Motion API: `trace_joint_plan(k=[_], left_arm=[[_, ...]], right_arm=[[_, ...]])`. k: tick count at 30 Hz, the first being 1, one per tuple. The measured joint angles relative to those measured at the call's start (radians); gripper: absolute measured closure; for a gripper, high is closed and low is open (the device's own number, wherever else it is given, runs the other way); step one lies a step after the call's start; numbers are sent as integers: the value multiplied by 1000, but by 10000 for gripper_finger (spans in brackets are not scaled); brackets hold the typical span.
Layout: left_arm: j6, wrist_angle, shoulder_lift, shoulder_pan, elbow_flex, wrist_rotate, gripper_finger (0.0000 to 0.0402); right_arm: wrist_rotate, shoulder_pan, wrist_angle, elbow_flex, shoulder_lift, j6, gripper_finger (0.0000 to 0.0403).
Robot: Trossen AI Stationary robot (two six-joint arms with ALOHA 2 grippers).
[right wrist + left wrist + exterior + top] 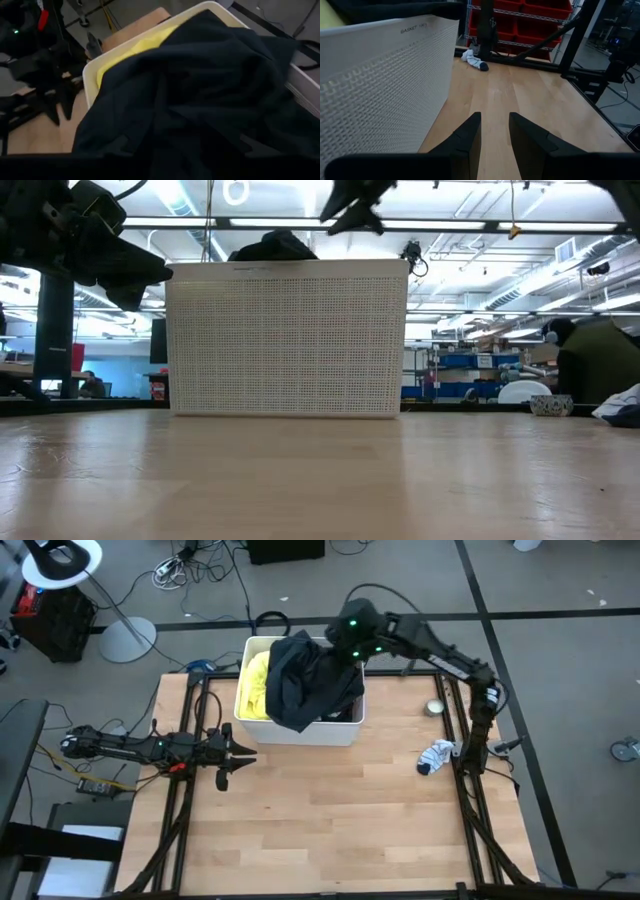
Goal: Sort clothes
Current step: Put the white blue socks into the laundry organizer
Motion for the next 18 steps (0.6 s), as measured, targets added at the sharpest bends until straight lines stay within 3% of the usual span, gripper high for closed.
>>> trace_joint_plan(k=[6,14,18], left_arm=[[0,0,0,0,0,0,295],[0,1,0,0,0,0,295],[0,0,0,0,0,1,295]], right_arm=[[69,2,-177,1,-115,80,239],[328,47,-611,2,-235,297,253],[372,89,-587,-50,-308,354,258]])
